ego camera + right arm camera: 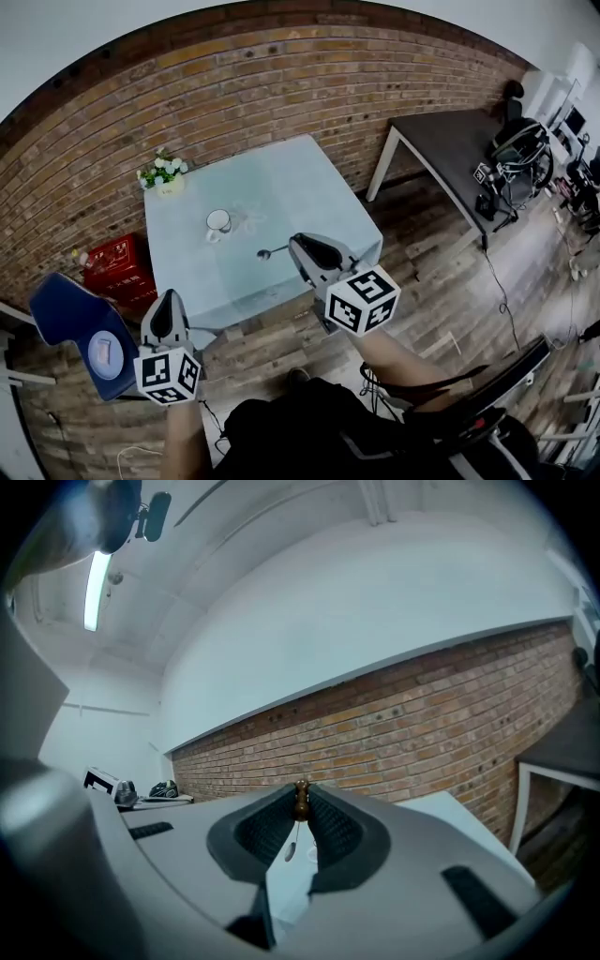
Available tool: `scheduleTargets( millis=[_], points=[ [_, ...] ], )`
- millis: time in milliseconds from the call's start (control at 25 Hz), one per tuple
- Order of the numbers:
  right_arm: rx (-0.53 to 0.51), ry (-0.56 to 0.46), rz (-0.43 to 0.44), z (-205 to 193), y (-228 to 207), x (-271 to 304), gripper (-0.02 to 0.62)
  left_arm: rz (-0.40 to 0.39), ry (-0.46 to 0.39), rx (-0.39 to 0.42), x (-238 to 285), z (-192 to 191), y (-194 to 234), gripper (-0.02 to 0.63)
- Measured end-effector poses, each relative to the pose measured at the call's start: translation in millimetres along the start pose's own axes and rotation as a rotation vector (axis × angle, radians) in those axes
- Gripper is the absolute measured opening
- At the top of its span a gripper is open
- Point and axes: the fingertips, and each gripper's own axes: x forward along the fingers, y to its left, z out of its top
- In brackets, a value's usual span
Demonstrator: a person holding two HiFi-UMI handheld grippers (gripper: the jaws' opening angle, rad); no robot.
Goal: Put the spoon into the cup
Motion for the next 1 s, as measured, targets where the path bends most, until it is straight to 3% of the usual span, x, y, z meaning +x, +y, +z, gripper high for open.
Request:
scheduleTargets(
  millis=[440,1000],
  points=[
    [0.076,0.014,0.040,-5.5,-23.6,72.6,0.052,0.017,0.053,0.022,34.0,-12.7,13.3,0.009],
    [0.077,0.064,-0.021,-22.3,-35.9,186.4,0.052,-0.083,0.096,0.018,100.0,-29.5,75.7,0.009]
  ],
)
